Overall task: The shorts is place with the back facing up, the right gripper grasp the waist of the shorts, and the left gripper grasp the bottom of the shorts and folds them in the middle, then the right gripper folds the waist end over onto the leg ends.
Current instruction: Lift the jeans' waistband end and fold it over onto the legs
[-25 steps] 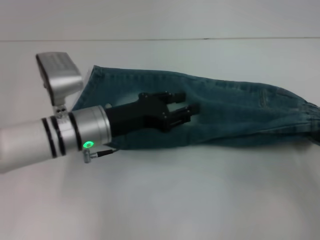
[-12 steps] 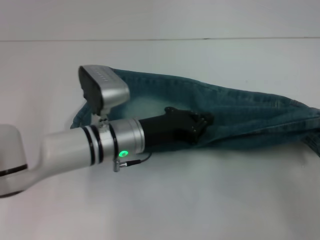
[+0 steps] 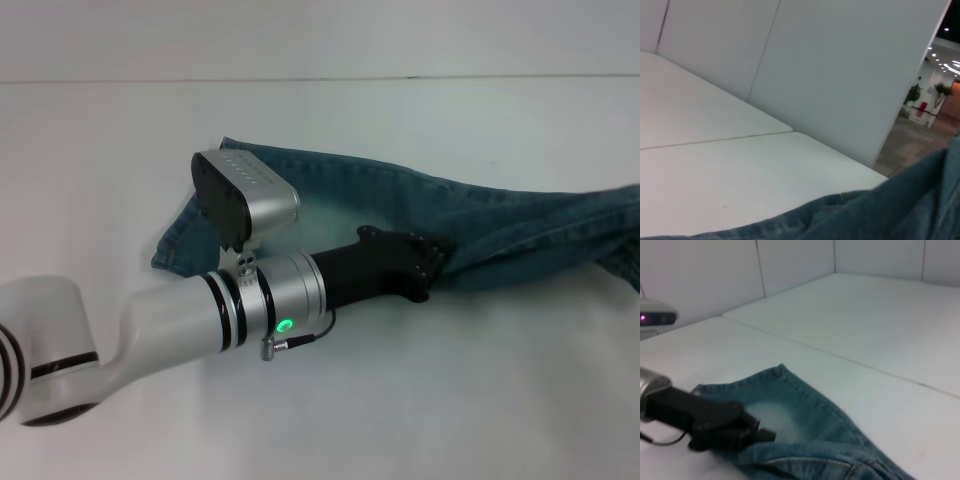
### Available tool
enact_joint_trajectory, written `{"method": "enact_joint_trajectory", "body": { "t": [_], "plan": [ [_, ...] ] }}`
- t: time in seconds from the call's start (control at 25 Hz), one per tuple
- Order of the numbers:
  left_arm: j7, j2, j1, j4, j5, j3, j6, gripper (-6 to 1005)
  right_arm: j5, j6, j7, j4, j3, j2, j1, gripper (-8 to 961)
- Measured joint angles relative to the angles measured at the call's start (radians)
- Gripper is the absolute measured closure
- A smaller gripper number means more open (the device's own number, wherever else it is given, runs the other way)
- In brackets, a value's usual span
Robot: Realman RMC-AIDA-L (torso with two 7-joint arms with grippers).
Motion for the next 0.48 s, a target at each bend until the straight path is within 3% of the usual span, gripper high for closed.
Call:
{"method": "enact_joint_trajectory", "body": {
  "t": [0.2, 0.4, 0.48],
  "plan": [
    [0.032, 0.0, -0.004, -0.038, 0.01, -0.013, 0.009, 953, -0.009, 0.004, -0.025, 0.005, -0.006, -0.022, 0.057, 897],
    [0.107, 0.0, 0.001, -0.092, 0.019, -0.04, 0.008, 954, -0.028, -0.017, -0.051, 0.019, -0.058, -0.069, 0.146, 897],
    [0.15, 0.0, 0.009, -0.125, 0.059, -0.094, -0.008, 954, -0.049, -0.033, -0.055, 0.034, -0.095, -0.09, 0.198, 897]
  ]
}}
